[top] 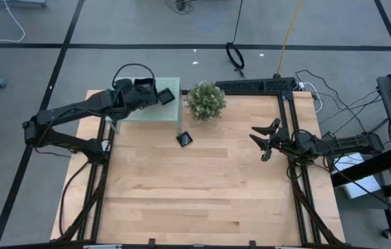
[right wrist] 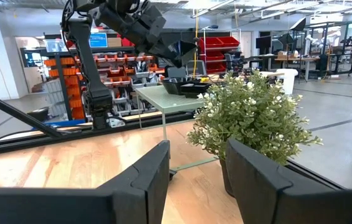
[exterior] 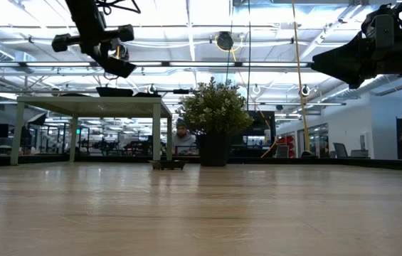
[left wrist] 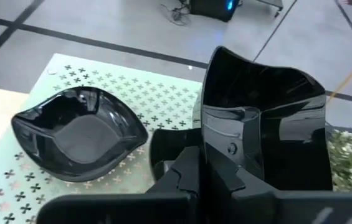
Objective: Pick & Place Mini shaped plates
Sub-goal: Stack the distorted square plate on top of the distorted square plate on the shelf, then stack the square plate on top of the square plate on the shelf
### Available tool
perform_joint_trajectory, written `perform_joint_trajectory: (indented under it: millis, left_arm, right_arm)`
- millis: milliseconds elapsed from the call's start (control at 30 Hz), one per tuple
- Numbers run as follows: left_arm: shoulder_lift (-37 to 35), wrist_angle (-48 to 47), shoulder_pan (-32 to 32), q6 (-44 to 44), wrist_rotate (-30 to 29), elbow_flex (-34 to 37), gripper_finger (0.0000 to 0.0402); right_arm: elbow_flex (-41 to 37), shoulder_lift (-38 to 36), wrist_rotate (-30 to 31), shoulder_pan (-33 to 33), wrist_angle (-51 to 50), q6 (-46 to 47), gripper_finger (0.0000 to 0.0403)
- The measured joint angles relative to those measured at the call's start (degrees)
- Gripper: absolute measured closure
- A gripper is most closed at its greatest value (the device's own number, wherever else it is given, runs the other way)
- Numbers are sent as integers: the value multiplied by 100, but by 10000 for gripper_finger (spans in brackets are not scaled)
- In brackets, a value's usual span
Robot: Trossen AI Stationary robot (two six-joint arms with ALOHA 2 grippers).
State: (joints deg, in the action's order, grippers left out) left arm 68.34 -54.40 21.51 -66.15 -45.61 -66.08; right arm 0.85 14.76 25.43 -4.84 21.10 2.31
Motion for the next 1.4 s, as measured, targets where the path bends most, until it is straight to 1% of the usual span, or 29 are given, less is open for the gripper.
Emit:
perform_joint_trajectory:
  millis: [100, 300, 467, 700, 800, 900, 1000, 1133, 1267, 1400]
  left_arm:
    - [94, 16, 31, 5, -35, 0, 396]
    - [301, -25, 70, -7, 103, 0, 373]
    - [382, -40, 75, -43, 217, 0, 372]
    - [380, -40, 73, -70, 214, 0, 368]
    - [380, -38, 70, -134, 214, 0, 351]
    - [360, 56, 70, -72, 214, 0, 321]
    - [217, 290, 70, 261, 210, 1, 291]
    - [-11, 893, 41, 1189, 241, 2, 262]
    - [-222, 1478, -44, 2172, 334, 2, 249]
    - [-280, 1906, -213, 3139, 573, 2, 247]
  right_arm:
    - [1, 0, 0, -2, 0, 0, 259]
    - [1, -1, 0, -1, 0, -1, 259]
    - [1, 0, 0, 0, 0, 0, 259]
    - [0, -1, 0, -1, 0, 0, 259]
    - [-1, -1, 0, -2, 0, -1, 259]
    - [1, 0, 0, 0, 0, -2, 259]
    - [-1, -1, 0, -1, 0, -1, 259]
    - [1, -2, 0, 0, -2, 0, 259]
    - [1, -2, 0, -1, 0, 0, 259]
    - [0, -2, 0, 0, -2, 0, 259]
